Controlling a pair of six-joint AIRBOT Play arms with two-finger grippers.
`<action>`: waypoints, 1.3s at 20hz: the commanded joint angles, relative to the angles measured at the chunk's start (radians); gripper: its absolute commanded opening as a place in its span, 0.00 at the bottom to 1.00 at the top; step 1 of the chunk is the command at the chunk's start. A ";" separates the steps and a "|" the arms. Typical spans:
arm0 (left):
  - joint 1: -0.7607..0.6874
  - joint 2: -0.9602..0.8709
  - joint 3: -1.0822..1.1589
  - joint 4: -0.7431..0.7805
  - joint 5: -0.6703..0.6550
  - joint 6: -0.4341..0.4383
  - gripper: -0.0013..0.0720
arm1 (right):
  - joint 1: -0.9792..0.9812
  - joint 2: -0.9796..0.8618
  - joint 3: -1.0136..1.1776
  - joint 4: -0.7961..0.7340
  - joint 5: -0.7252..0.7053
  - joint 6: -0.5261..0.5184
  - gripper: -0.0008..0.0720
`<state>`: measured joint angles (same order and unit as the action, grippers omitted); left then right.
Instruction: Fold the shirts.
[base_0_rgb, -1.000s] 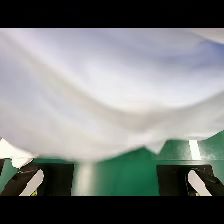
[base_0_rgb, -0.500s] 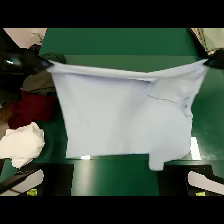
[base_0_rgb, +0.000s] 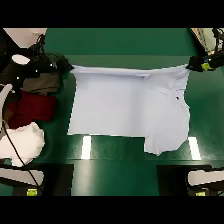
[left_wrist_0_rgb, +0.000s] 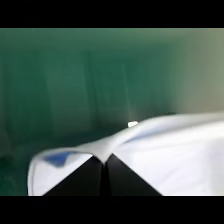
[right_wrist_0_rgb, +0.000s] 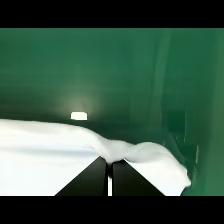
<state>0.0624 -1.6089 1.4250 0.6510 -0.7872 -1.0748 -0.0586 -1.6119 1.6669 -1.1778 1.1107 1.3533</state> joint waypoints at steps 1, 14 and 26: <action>-0.011 -0.046 0.089 0.064 0.024 0.008 0.05 | -0.002 -0.030 0.019 -0.008 -0.045 -0.001 0.03; -0.011 -0.045 -0.085 0.233 -0.231 -0.051 0.69 | 0.002 0.169 -0.510 -0.018 -0.086 0.053 0.43; 0.107 0.333 -0.557 0.390 -0.484 -0.139 0.69 | -0.173 0.550 -0.661 0.061 0.158 0.002 0.53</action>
<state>0.1589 -1.4033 1.0721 1.0153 -1.2789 -1.2083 -0.2008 -1.1580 1.0615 -1.1225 1.2430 1.3724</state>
